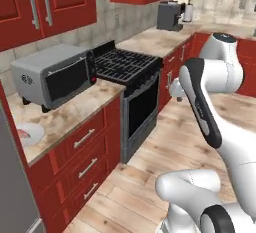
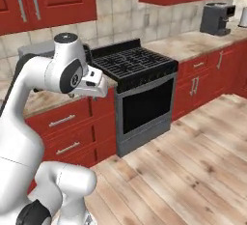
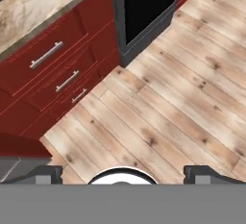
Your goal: Pick the steak from the counter and place it in the microwave.
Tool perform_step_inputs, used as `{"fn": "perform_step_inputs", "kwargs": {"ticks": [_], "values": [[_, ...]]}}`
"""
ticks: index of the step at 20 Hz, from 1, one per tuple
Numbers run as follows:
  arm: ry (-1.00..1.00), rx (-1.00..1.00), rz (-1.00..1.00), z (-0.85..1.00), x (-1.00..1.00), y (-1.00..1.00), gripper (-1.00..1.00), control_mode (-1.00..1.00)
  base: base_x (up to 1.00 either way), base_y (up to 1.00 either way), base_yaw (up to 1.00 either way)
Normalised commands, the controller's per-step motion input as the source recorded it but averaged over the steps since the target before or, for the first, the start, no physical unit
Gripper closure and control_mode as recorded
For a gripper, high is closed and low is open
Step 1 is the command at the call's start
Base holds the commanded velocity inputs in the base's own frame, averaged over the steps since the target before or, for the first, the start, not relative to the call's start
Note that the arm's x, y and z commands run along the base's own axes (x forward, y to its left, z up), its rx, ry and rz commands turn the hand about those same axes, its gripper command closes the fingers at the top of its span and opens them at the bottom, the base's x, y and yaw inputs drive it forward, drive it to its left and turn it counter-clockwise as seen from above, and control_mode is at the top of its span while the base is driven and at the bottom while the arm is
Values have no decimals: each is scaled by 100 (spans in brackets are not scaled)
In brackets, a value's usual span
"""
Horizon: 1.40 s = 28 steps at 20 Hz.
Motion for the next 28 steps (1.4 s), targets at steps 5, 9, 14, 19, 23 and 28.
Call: {"fn": "perform_step_inputs", "kwargs": {"ticks": [5, 9, 14, 19, 23, 28], "values": [[0, 0, 0, 0, 0, 0, -100, 100, 78, 0, 88], [0, 0, 0, 0, 0, 0, -100, 100, 78, 0, 88], [0, 0, 0, 0, 0, 0, -100, 100, 81, -6, 71], [0, 0, 0, 0, 0, 0, -100, 100, 43, -4, 54], [0, 0, 0, 0, 0, 0, -100, 100, 51, -2, 25], [0, 0, 0, 0, 0, 0, -100, 100, 9, 0, 1]]}}
